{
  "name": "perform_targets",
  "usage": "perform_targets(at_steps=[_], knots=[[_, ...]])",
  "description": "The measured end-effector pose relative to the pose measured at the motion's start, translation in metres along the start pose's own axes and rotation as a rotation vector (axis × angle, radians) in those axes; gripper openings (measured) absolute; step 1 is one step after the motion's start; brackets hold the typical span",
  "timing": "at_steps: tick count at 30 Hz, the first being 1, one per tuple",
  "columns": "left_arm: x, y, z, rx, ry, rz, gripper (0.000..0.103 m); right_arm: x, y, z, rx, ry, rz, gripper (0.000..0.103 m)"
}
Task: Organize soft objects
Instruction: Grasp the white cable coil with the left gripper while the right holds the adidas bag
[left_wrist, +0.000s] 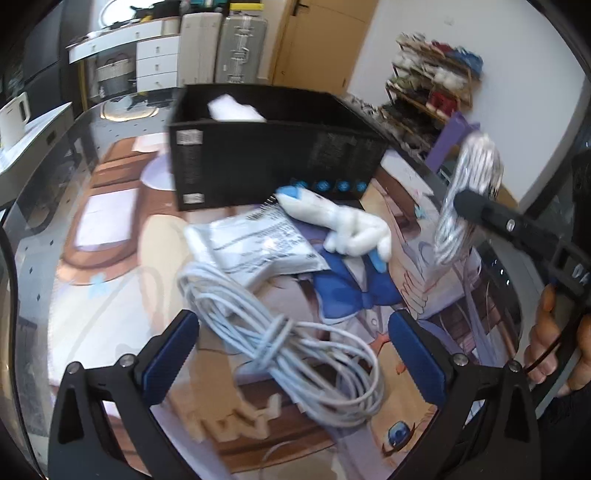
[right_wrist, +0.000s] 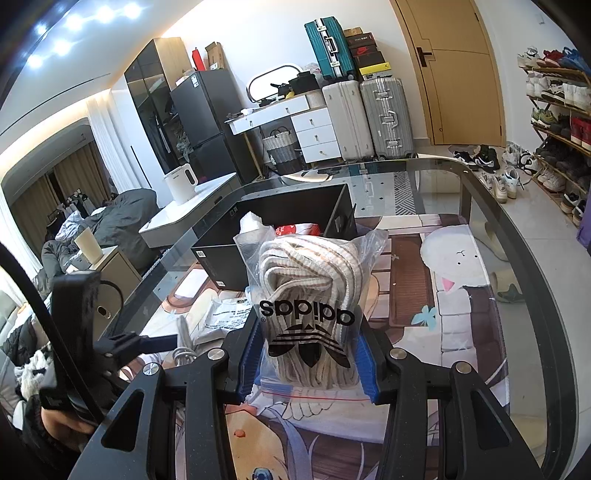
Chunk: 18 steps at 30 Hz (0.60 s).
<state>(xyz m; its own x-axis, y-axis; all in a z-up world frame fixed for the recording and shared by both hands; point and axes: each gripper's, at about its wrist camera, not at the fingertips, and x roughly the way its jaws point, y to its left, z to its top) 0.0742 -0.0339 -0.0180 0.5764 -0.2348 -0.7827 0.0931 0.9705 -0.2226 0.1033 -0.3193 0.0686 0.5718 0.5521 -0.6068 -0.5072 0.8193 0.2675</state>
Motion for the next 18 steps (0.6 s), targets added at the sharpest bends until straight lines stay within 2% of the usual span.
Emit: perform_targets(at_steps=[4,11,18], knots=[[0.008,-0.015,0.000,0.042,0.007,0.025,0.103,0.000,-0.001,-0.001,0.004,-0.001,-0.003,0.045],[0.013,-0.027,-0.007,0.124,0.019,0.112,0.102,0.001,0.000,-0.002,0.003,0.003,-0.001,0.045],[0.001,-0.010,-0.020,0.132,0.008,0.129,0.102,0.002,0.003,-0.003,-0.001,0.008,0.001,0.045]])
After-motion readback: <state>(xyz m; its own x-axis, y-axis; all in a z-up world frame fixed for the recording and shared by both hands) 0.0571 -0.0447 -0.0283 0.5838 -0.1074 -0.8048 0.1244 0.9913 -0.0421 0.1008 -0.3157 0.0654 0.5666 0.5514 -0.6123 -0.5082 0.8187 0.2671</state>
